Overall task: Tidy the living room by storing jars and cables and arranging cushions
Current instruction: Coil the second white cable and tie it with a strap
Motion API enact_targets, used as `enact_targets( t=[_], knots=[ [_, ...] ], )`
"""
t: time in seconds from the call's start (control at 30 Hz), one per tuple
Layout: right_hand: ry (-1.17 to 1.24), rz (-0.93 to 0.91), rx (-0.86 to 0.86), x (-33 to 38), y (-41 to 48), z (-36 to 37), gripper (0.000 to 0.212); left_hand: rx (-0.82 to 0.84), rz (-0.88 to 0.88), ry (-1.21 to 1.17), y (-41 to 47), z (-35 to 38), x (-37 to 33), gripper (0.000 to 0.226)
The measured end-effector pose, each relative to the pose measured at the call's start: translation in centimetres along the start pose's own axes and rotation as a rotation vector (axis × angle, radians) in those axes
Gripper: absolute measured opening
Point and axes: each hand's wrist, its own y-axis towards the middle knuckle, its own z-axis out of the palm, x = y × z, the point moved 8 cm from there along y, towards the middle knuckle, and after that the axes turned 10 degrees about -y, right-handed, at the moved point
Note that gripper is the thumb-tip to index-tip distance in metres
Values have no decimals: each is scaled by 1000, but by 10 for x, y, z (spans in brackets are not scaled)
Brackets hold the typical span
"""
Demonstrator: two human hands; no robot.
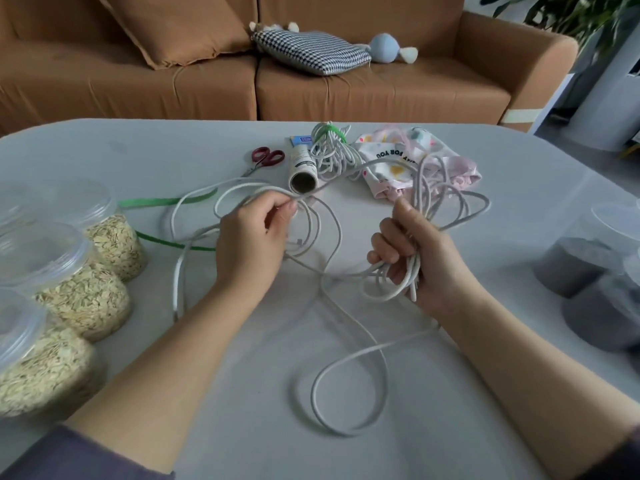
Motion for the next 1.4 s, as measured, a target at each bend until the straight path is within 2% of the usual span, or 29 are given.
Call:
enact_targets(
  t=[0.07,0.17,0.3,0.37,0.43,0.47,0.57,0.63,0.73,0.87,1.03,1.17,1.23,1.4],
  knots=[
    [9,53,36,-4,-1,6,33,80,89,37,-2,9,-10,18],
    [-4,79,-1,-5,-1,2,19,172,215,7,-6,20,-26,17],
    [12,95,14,-9,2,-4,38,308,317,-23,-12,30,-37,17],
    [-45,83,53,-8,2,-3,30,382,341,-21,-15,36,-41,22],
    [-175,51,41,-5,0,-3,15,432,351,-20,-18,41,-42,25],
    [-199,27,18,-4,0,-4,14,434,347,-15,-19,42,-41,24],
    [-87,-49,-104,4,1,-11,29,385,305,45,-17,37,-33,13],
    [-95,-116,-163,14,-1,-14,44,348,271,88,-14,32,-26,10],
    [-10,-202,-69,27,-5,-2,51,324,235,140,-12,29,-22,16],
    [198,-96,17,21,-7,10,38,227,206,203,-10,22,-25,27],
    [162,36,10,13,-5,7,24,243,-2,-179,-8,20,-18,29],
    [142,42,25,11,-4,3,24,384,-288,-489,-13,33,-9,38],
    [135,20,6,11,-4,1,22,418,-334,-569,-11,34,-5,37],
    [174,-1,-35,12,-3,0,28,368,-355,-643,-6,32,-5,23]
  ],
)
